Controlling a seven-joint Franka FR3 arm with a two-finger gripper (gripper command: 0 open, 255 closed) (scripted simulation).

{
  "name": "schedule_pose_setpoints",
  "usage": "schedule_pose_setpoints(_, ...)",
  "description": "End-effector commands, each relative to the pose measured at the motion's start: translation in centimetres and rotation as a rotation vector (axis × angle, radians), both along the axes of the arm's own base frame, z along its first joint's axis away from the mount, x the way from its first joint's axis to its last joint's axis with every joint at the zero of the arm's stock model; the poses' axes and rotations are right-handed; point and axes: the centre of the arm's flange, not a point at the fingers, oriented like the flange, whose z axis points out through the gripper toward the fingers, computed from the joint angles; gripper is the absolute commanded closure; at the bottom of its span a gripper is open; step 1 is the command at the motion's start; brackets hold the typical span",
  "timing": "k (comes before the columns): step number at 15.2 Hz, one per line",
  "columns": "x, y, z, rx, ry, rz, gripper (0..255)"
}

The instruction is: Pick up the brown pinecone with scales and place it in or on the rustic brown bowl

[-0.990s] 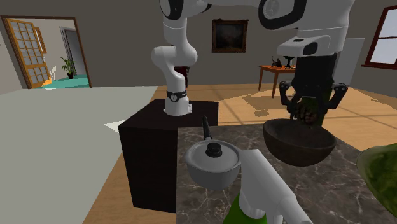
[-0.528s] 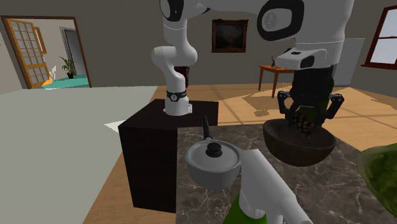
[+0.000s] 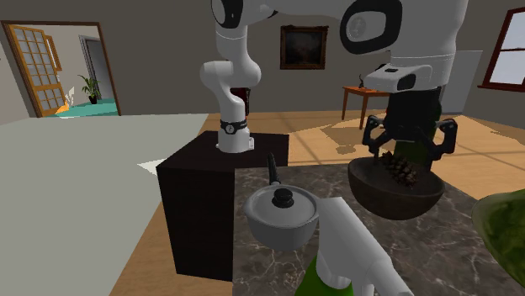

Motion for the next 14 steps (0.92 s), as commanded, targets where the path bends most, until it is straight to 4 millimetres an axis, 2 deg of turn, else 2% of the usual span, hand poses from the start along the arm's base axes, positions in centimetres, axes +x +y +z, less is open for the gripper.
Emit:
schedule_pose_setpoints(1,0.0,0.0,0.0,0.000,0.000,0.000,0)
schedule_pose_setpoints(2,0.0,0.0,0.0,0.000,0.000,0.000,0)
schedule_pose_setpoints(6,0.4,-0.4,5.0,0.000,0.000,0.000,0)
schedule_pose_setpoints(14,0.4,-0.4,5.0,0.000,0.000,0.000,0)
